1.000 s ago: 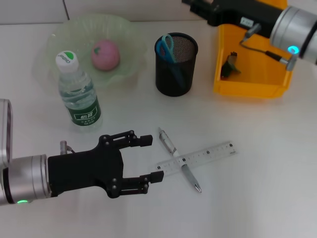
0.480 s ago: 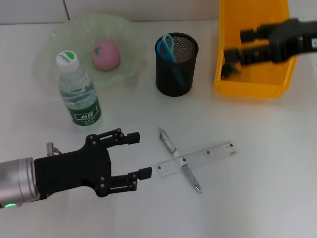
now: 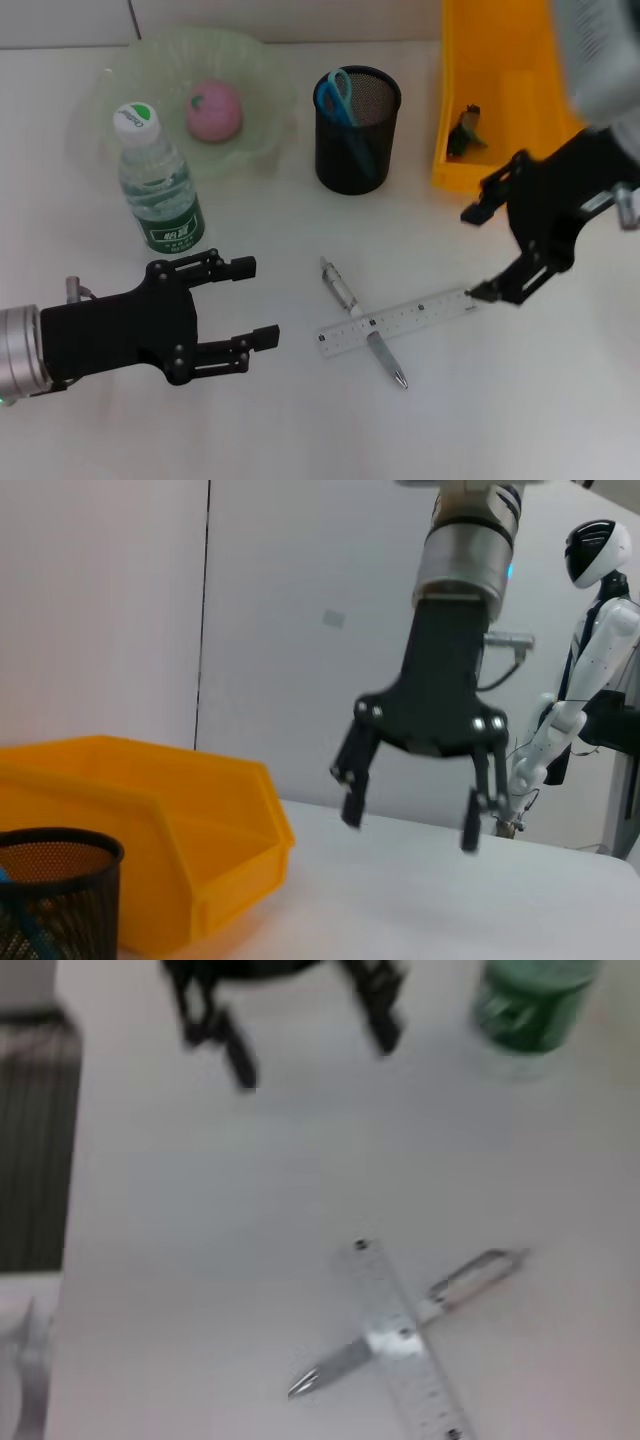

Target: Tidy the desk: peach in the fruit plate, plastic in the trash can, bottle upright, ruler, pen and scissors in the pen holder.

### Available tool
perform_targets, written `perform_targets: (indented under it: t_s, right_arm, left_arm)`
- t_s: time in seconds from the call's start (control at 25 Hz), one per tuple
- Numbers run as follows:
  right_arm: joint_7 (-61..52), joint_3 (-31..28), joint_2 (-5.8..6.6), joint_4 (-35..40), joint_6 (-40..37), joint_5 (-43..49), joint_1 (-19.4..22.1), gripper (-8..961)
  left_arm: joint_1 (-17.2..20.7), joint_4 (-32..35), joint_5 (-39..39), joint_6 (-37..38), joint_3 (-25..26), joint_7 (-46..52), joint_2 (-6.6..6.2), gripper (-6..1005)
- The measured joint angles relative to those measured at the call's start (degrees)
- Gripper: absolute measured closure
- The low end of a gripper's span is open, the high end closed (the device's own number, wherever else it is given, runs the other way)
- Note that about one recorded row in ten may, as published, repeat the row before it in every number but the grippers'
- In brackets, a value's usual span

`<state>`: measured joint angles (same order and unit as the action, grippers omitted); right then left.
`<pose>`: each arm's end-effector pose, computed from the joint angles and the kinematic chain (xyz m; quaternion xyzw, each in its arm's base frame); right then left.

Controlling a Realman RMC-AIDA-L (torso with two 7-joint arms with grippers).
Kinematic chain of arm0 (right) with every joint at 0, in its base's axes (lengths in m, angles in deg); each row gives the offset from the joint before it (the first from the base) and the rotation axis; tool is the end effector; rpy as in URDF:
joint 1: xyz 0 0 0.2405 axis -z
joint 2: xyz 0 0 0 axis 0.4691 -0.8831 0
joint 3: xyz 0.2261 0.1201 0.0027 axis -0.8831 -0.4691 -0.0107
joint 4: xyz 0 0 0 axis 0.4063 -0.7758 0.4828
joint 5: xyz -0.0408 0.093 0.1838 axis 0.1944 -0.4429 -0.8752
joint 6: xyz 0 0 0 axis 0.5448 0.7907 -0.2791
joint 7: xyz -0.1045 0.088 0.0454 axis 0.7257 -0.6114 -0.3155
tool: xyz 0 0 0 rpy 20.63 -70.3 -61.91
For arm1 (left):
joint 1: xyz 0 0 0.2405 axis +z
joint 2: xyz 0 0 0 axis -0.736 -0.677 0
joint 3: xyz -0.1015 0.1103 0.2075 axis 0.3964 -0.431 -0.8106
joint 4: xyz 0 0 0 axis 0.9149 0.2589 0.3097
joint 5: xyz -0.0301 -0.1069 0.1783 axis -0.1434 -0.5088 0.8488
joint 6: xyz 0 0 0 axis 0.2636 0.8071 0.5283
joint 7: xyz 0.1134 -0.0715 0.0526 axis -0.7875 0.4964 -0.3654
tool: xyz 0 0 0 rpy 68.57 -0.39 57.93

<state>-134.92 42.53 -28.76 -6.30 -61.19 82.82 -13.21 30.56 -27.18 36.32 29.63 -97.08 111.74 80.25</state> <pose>0.1343 0.3400 0.0273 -0.9849 0.0123 -0.1719 0.0161 -0.2858 0.2521 -0.0239 -0.9398 -0.1074 -0.3059 0.1080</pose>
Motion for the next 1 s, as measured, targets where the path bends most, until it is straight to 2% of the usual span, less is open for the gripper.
perform_targets:
  t_s: [0.16,0.44,0.64,0.84,1.0]
  right_arm:
    - [0.13,8.69,-1.17,-0.52,1.24,2.08,-0.99,115]
    - [0.11,19.14,-1.41,-1.94,7.86,1.80,-1.52,117]
    - [1.13,21.77,-1.44,-4.91,12.61,-2.04,-1.97,118]
    - [4.77,21.84,-1.45,-9.97,17.26,-7.19,-2.07,119]
    - [8.31,21.59,-1.39,-14.61,19.24,-9.55,-2.85,119]
  left_arm:
    - [0.39,1.06,0.38,0.70,0.26,1.54,-0.51,216]
    - [1.59,1.76,0.65,1.01,0.45,1.92,-0.90,216]
    - [1.65,1.48,0.72,0.86,0.32,1.99,-0.90,216]
    - [2.45,1.31,0.86,0.72,0.40,2.02,-1.29,216]
    - [3.07,1.13,0.86,0.70,0.19,2.03,-2.12,216]
